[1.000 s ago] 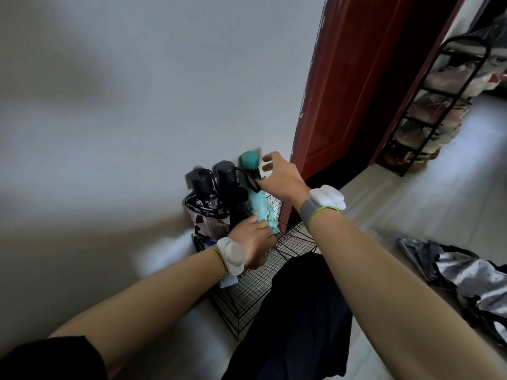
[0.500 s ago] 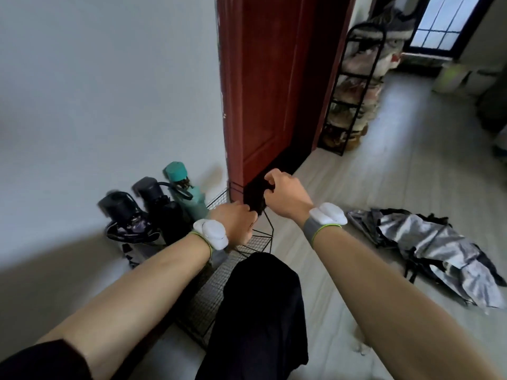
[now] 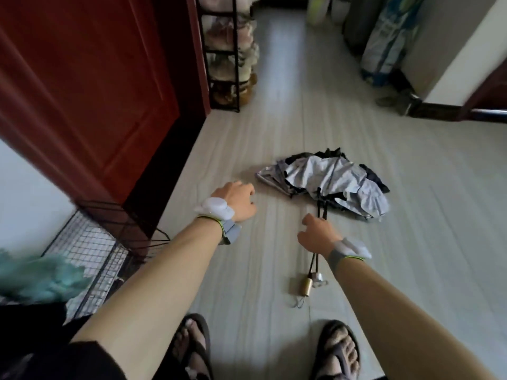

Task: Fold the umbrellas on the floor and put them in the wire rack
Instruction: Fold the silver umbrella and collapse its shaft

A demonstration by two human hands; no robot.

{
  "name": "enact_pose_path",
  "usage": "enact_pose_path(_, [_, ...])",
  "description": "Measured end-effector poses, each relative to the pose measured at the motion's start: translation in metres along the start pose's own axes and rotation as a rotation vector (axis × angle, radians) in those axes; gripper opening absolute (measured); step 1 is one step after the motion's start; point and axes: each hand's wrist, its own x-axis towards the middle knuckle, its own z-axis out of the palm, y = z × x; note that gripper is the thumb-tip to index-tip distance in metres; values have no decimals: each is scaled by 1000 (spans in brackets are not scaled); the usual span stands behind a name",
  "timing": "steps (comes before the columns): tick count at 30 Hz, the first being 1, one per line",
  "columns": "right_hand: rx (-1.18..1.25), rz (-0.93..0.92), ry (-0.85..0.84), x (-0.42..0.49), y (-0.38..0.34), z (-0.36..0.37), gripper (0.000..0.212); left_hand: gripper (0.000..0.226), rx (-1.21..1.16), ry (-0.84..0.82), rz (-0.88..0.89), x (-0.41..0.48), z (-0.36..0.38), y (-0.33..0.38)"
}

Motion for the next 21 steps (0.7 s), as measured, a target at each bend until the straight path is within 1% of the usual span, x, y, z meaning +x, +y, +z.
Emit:
enact_pose_path(3, [-16, 109, -56, 18, 35, 17, 38, 46, -10, -96, 34, 31, 48, 23])
enact_pose_path(7, [8, 239, -131, 54, 73, 50, 48, 46, -6, -249, 39, 70, 117, 40])
enact_pose_path(8, [9, 263, -151, 63, 81, 59, 48, 46, -9, -283, 26, 78, 134, 41])
enact_pose_path(12, [13, 345, -218, 97, 104, 98, 32, 50, -26, -390, -37, 104, 196, 39])
enact_pose_path(15, [44, 366, -172, 110, 110, 120, 33, 51, -13, -415, -52, 109, 227, 35])
enact_pose_path(17, [75, 385, -149, 119, 113, 135, 41, 52, 13, -438, -50, 112, 250, 31])
enact_pose_path(19, [54, 407, -146, 124, 115, 147, 47, 57, 20, -468, -81, 113, 271, 24])
enact_pose_path(21, [3, 398, -131, 129, 119, 154, 46, 63, 25, -503, -110, 109, 286, 18])
